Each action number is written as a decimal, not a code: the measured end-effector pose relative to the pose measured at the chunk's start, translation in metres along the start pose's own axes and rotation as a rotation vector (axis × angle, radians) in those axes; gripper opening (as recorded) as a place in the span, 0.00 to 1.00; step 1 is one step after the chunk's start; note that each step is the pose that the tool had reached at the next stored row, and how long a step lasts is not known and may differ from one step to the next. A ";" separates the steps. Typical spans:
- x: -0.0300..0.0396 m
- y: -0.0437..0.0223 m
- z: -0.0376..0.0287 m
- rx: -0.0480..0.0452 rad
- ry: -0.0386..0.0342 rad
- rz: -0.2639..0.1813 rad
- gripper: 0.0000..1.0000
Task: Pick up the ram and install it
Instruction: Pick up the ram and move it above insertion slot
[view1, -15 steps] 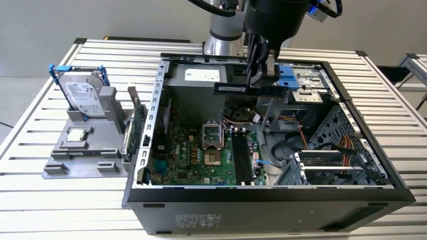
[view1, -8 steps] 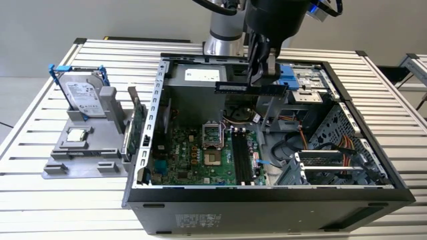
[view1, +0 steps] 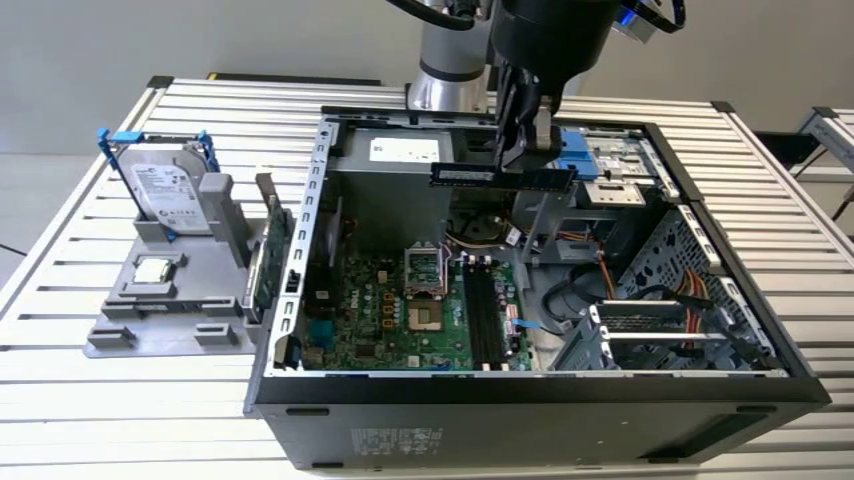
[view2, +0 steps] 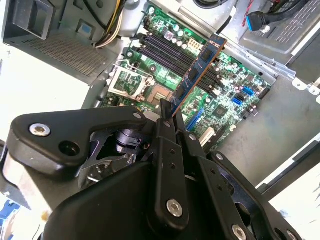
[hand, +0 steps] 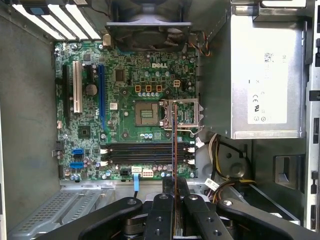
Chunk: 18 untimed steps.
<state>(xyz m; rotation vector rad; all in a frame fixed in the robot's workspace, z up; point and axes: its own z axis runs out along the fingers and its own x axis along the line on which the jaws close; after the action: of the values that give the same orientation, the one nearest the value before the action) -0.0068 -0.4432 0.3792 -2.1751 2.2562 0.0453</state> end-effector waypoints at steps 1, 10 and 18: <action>0.0000 0.0000 0.0000 0.0000 0.0000 0.000 0.00; -0.0001 -0.0003 0.0000 0.0006 -0.0004 0.023 0.00; 0.0000 -0.0002 0.0000 0.0019 -0.0013 0.076 0.00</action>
<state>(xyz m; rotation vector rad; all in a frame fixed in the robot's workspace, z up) -0.0065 -0.4432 0.3791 -2.0872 2.3362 0.0449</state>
